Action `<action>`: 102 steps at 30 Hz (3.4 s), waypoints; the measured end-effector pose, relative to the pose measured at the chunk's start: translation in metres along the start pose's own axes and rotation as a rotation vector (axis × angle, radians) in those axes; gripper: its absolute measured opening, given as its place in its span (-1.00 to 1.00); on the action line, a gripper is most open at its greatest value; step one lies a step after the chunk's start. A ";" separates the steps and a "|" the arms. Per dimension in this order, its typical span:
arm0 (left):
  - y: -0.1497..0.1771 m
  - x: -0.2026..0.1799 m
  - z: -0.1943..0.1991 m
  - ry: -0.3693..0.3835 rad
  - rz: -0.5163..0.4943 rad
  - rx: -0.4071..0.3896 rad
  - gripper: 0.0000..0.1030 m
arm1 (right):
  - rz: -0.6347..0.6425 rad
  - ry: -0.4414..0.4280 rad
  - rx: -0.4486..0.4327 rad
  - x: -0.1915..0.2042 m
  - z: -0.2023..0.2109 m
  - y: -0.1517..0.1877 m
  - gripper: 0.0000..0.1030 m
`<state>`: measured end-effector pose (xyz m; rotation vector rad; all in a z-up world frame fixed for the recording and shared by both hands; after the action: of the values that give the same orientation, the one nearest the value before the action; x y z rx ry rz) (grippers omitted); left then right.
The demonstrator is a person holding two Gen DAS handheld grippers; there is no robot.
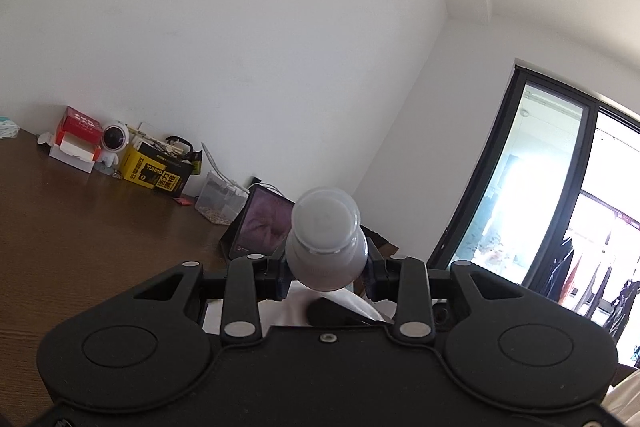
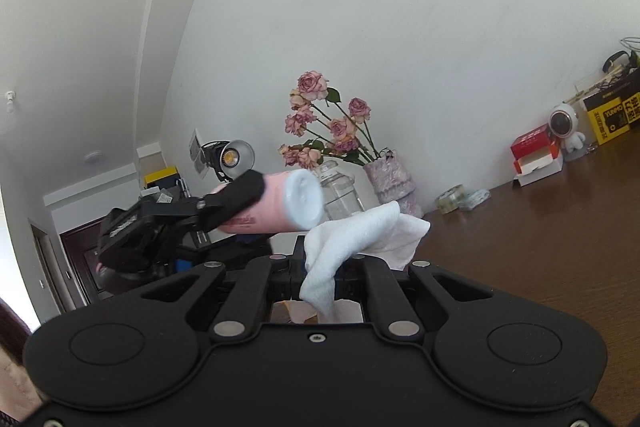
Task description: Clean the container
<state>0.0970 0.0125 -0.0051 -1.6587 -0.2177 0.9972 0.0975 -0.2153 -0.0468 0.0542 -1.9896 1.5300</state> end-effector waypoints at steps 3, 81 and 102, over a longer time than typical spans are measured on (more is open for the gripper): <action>0.002 0.007 -0.003 -0.019 0.010 0.010 -0.35 | 0.014 -0.014 -0.018 0.009 0.011 -0.003 -0.87; 0.043 -0.015 -0.037 -0.284 -0.389 0.129 -0.35 | -0.052 0.179 0.387 0.006 -0.027 0.027 -0.87; 0.078 -0.019 -0.056 -0.395 -0.627 0.322 -0.35 | 0.947 0.175 0.560 0.115 -0.053 0.005 -0.87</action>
<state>0.0971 -0.0662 -0.0632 -0.9871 -0.7500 0.8069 0.0266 -0.1288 0.0124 -0.8680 -1.4198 2.5216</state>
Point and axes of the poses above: each gripper's, at about its wrist camera, not at the fingertips, and z roughly against the way its jaws point, x to its left, y to its underside, the point moved 4 cm from there along -z, roughly the way its jaws point, and after that the axes turned 2 degrees about -y, right-handed, at the moved point
